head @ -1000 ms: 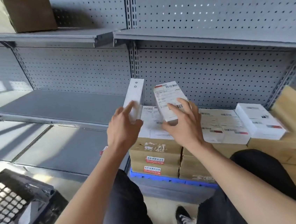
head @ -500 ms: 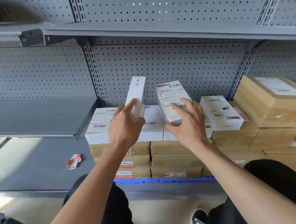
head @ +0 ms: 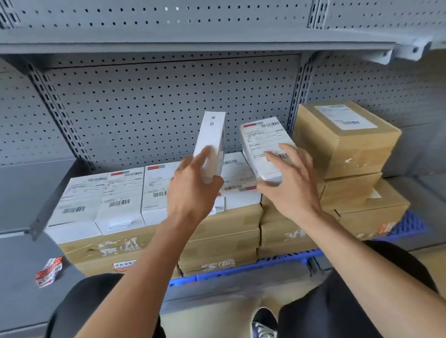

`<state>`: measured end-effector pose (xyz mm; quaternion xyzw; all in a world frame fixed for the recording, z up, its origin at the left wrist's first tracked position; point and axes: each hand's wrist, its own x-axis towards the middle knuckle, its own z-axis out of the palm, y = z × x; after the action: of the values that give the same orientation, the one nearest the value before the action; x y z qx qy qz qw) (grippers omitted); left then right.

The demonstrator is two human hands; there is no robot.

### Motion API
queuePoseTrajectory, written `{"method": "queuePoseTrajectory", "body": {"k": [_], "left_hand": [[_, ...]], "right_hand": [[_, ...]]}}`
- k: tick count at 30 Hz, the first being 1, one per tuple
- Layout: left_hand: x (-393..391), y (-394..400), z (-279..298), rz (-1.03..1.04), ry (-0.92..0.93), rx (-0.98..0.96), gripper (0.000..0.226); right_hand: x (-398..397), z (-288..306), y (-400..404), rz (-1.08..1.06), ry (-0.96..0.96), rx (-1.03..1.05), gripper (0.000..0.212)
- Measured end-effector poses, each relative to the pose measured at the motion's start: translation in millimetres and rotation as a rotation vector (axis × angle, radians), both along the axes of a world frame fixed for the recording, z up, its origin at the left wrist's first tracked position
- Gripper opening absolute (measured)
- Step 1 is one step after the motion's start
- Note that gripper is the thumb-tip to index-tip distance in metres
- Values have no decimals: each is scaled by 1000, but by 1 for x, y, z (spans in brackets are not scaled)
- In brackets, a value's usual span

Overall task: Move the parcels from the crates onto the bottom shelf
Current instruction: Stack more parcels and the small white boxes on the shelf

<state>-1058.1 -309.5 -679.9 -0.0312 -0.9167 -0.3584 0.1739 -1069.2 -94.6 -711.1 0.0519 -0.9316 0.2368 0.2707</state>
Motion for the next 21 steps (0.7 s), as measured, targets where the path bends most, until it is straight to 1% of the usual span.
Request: {"method": "queuePoseTrajectory", "body": {"k": [5, 13, 16, 21], "left_hand": [[-6, 30, 0, -34, 8, 9, 57], [-18, 59, -2, -69, -2, -4, 59], [-21, 67, -4, -63, 6, -12, 58], [-23, 79, -9, -34, -10, -37, 64]], "right_hand": [[-3, 2, 35, -52, 11, -6, 61], [-5, 3, 74, -87, -30, -14, 62], [-7, 1, 86, -98, -29, -12, 63], [-6, -5, 98, -104, -35, 29, 63]]}}
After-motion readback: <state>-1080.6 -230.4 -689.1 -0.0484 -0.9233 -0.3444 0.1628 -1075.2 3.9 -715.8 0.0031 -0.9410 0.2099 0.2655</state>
